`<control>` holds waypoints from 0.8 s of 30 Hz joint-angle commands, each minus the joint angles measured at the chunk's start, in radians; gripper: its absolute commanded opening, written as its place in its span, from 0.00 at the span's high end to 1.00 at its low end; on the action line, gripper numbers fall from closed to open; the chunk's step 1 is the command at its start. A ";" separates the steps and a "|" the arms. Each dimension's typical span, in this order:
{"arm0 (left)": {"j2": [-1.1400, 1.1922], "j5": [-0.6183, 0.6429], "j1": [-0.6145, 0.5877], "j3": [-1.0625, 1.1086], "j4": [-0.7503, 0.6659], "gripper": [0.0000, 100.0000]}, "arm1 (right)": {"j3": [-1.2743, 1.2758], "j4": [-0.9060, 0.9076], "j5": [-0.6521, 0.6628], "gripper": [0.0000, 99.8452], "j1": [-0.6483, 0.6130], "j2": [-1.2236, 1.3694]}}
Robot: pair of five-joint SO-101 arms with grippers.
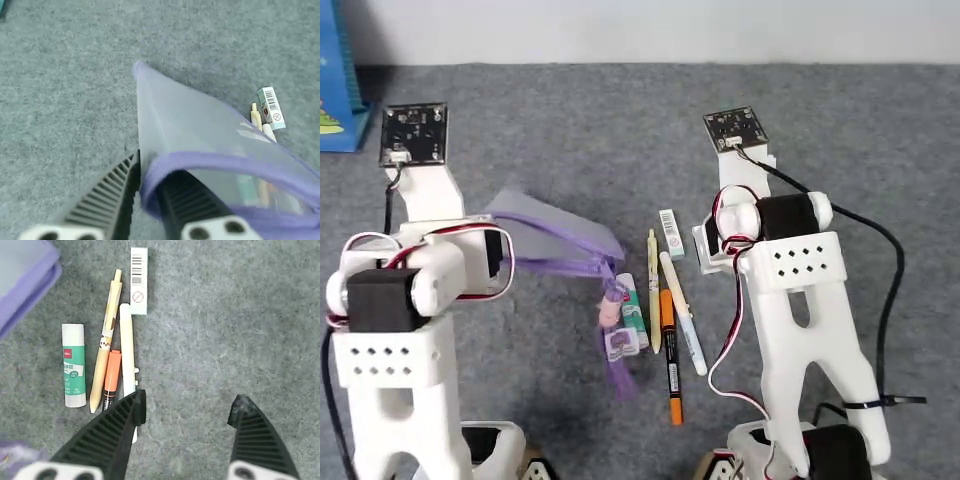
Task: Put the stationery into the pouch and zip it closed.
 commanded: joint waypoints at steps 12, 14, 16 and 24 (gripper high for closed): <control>-0.006 0.011 -0.014 -0.022 0.029 0.99 | 0.330 -0.460 0.003 0.73 -0.022 -0.002; -0.006 0.011 -0.029 -0.015 0.029 0.99 | 0.345 -0.478 0.003 0.73 -0.058 0.010; -0.008 0.011 -0.052 -0.015 0.029 0.99 | 0.347 -0.492 -0.002 0.73 -0.091 0.053; -0.008 0.011 -0.080 0.012 0.028 0.99 | 0.331 -0.656 -0.038 0.73 -0.153 0.280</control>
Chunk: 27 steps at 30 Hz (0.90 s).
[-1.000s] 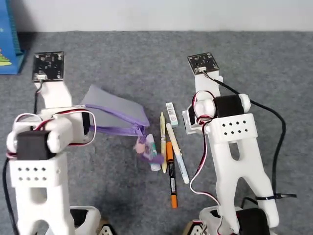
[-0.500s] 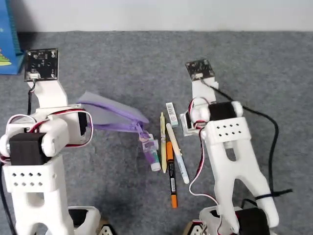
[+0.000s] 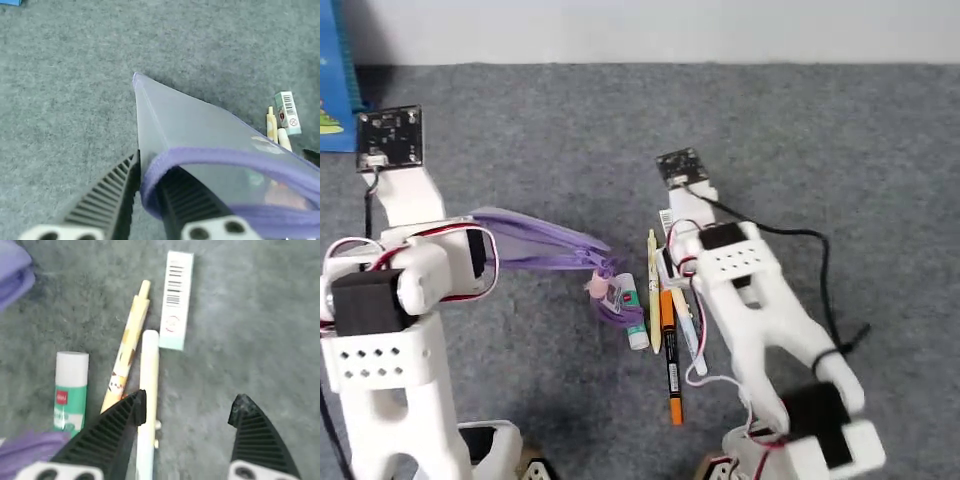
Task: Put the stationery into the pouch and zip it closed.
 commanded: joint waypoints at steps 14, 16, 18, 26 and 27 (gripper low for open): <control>-0.008 0.017 -0.003 0.042 -0.031 0.99 | -0.267 0.110 -0.020 1.00 -0.031 0.318; -0.008 0.017 -0.003 0.044 -0.029 0.99 | -0.273 0.147 -0.020 0.97 -0.030 0.318; -0.008 0.017 -0.002 0.044 -0.029 0.99 | -0.278 0.168 -0.020 0.99 -0.025 0.317; -0.008 0.017 -0.005 0.044 -0.028 0.99 | -0.270 0.377 -0.018 0.99 -0.022 0.018; -0.008 0.017 -0.005 0.045 -0.025 0.99 | -0.270 0.412 -0.017 0.99 -0.022 -0.039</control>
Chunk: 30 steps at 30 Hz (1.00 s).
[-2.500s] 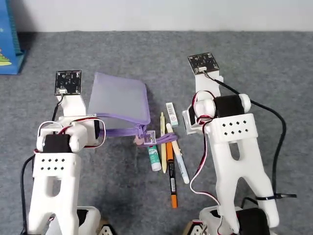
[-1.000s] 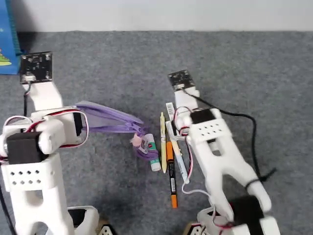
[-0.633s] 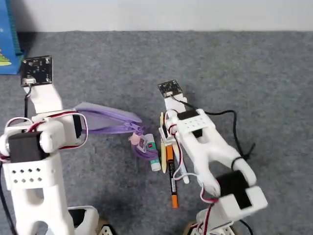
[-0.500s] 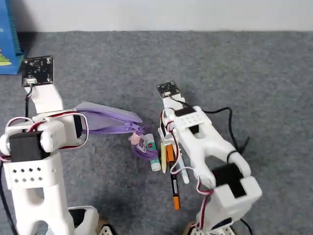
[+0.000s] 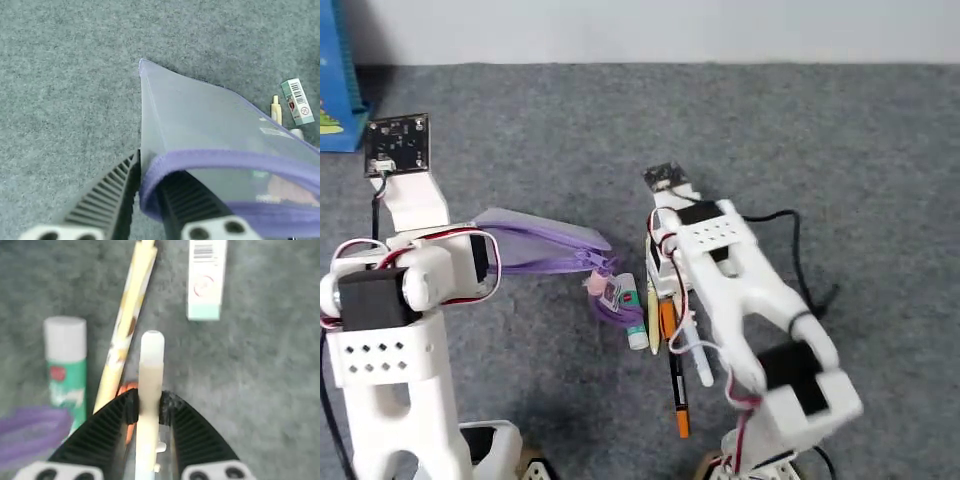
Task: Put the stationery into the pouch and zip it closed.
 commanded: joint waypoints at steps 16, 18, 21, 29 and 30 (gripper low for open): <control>-0.002 0.017 -0.002 -0.004 -0.021 0.99 | -0.044 0.300 -0.011 0.99 -0.035 -0.829; -0.002 0.017 -0.002 -0.004 -0.021 0.99 | -0.044 0.297 -0.051 0.99 -0.073 -0.894; -0.002 0.017 -0.003 -0.004 -0.021 0.99 | -0.046 0.288 -0.135 0.99 -0.150 -0.987; 0.000 0.017 -0.003 -0.004 -0.021 0.99 | -0.043 0.094 -0.150 0.99 -0.266 -1.156; 0.000 0.017 -0.003 -0.004 -0.021 0.99 | -0.043 0.065 -0.170 0.99 -0.274 -1.167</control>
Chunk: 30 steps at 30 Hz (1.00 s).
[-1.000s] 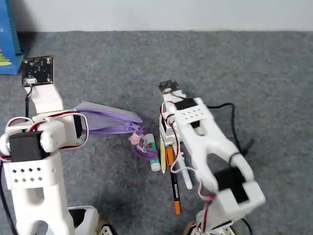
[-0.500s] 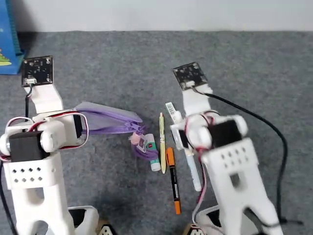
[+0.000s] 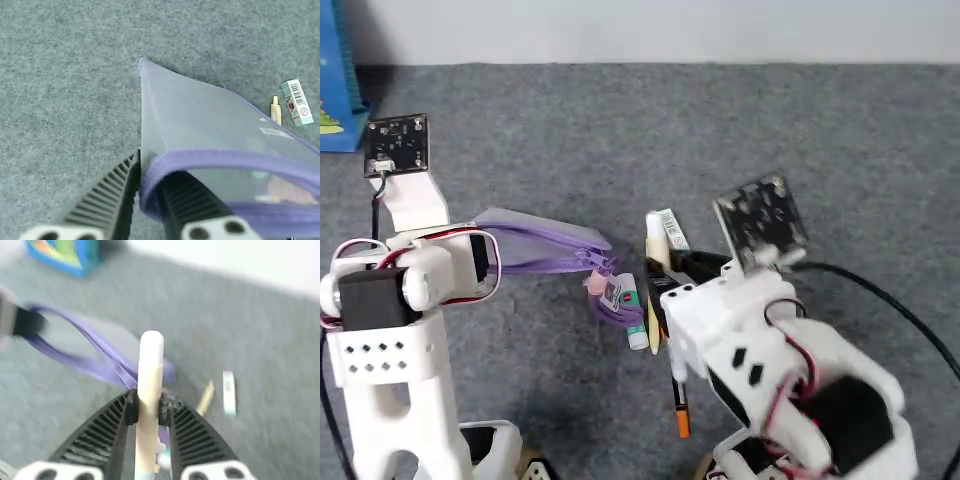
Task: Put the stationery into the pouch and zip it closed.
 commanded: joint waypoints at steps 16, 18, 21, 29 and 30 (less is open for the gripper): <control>0.000 0.009 0.002 -0.004 -0.025 0.99 | 0.664 -1.208 -0.087 0.99 -0.099 -0.275; 0.000 0.009 0.002 -0.004 -0.026 0.99 | 0.747 -1.380 -0.087 0.99 -0.099 -0.283; 0.000 0.009 0.002 -0.004 -0.026 0.99 | 0.807 -1.558 -0.087 0.99 -0.110 -0.265; 0.000 0.009 0.002 -0.004 -0.026 0.99 | 0.812 -1.788 -0.087 0.99 -0.153 -0.108; 0.000 0.009 0.002 -0.004 -0.026 0.99 | 0.812 -1.797 -0.087 0.99 -0.153 -0.081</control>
